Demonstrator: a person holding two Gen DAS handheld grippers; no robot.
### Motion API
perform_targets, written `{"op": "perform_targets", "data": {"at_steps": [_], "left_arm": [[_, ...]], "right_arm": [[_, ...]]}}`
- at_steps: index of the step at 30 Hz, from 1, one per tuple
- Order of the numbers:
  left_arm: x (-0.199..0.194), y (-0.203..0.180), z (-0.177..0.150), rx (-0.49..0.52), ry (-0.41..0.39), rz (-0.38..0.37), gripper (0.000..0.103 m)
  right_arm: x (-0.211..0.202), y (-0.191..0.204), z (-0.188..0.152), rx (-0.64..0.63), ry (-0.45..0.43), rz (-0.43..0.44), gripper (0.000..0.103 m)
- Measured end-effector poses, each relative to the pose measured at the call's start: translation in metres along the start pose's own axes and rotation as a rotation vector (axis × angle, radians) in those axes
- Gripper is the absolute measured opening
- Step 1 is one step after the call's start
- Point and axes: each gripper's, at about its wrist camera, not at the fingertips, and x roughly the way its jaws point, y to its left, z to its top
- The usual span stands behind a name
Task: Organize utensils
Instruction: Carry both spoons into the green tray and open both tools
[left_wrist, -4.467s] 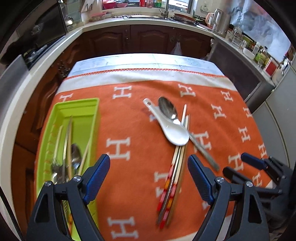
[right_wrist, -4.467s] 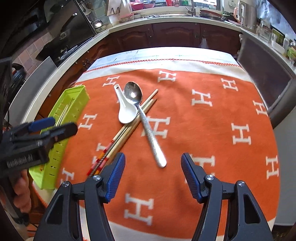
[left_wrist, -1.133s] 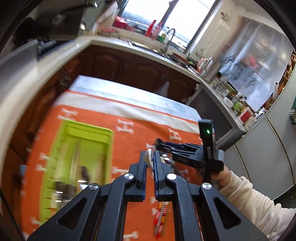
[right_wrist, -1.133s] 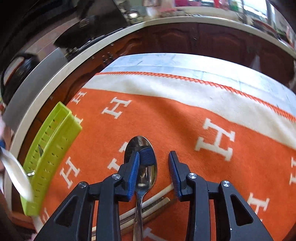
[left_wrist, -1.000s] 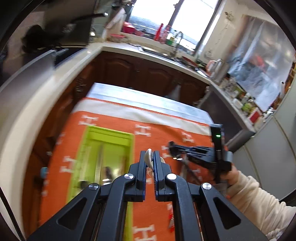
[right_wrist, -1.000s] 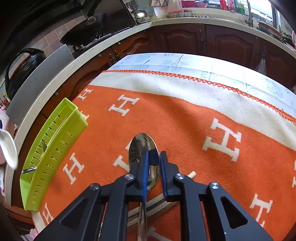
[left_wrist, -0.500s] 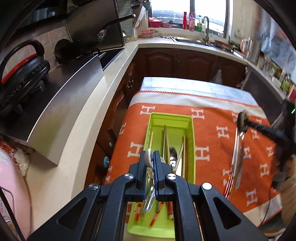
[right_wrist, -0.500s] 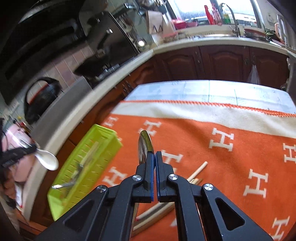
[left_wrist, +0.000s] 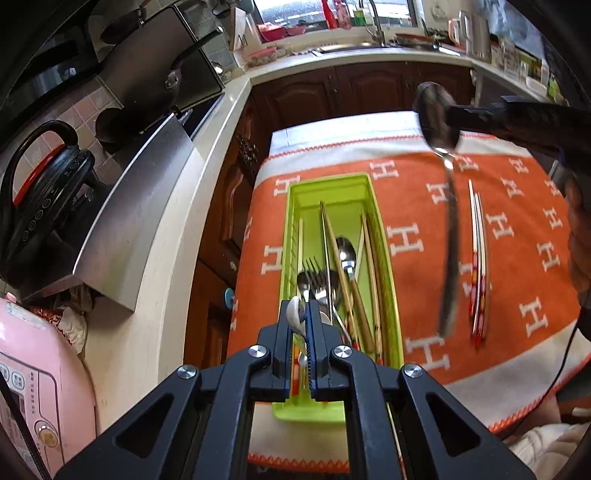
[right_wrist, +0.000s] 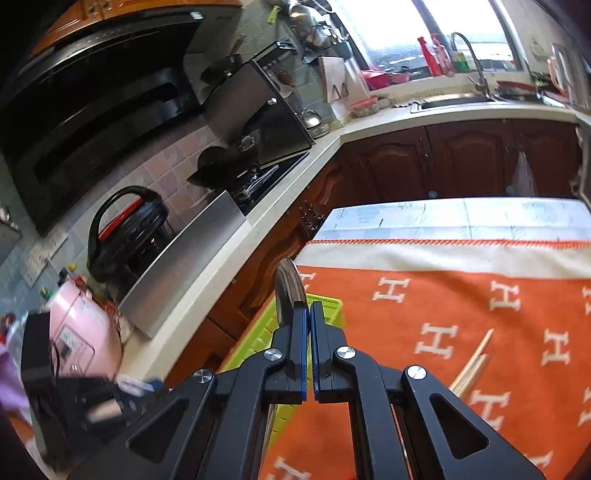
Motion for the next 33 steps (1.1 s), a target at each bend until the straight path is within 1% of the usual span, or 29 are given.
{"op": "perform_targets", "data": {"at_steps": [2,5,8,13,15,19,21,23,24,26,28,33], "left_arm": [[0.003,-0.002,-0.006,0.013,0.023,0.001,0.004],[0.010,-0.007,-0.013,0.036,0.054,-0.003,0.004],[0.021,-0.010,-0.015,0.052,0.077,0.003,0.004],[0.047,-0.010,-0.010,0.037,0.109,-0.004,0.005],[0.055,-0.010,-0.006,0.029,0.116,-0.017,0.005],[0.067,-0.013,0.005,0.030,0.106,-0.019,0.006],[0.075,-0.012,0.012,0.014,0.107,-0.035,0.010],[0.083,-0.010,0.017,-0.009,0.110,-0.043,0.020],[0.086,-0.009,0.019,-0.021,0.110,-0.051,0.021],[0.093,-0.005,0.021,-0.056,0.122,-0.078,0.022],[0.097,-0.001,0.022,-0.086,0.130,-0.090,0.022],[0.096,0.013,0.024,-0.148,0.120,-0.089,0.022]], "right_arm": [[0.015,0.007,-0.006,0.057,0.023,-0.001,0.002],[0.038,0.013,-0.016,0.081,0.052,-0.017,0.002],[0.059,0.020,-0.028,0.064,0.096,-0.031,0.002],[0.089,0.029,-0.047,0.009,0.160,-0.054,0.002],[0.097,0.028,-0.049,0.005,0.175,-0.066,0.002],[0.113,0.022,-0.048,0.001,0.202,-0.089,0.002],[0.123,0.018,-0.050,0.006,0.224,-0.092,0.002],[0.132,0.013,-0.050,0.021,0.242,-0.096,0.003],[0.134,0.012,-0.048,0.027,0.246,-0.099,0.003],[0.141,0.006,-0.049,0.045,0.260,-0.094,0.005],[0.144,0.001,-0.049,0.063,0.262,-0.079,0.005],[0.143,-0.006,-0.044,0.079,0.253,-0.083,0.010]]}}
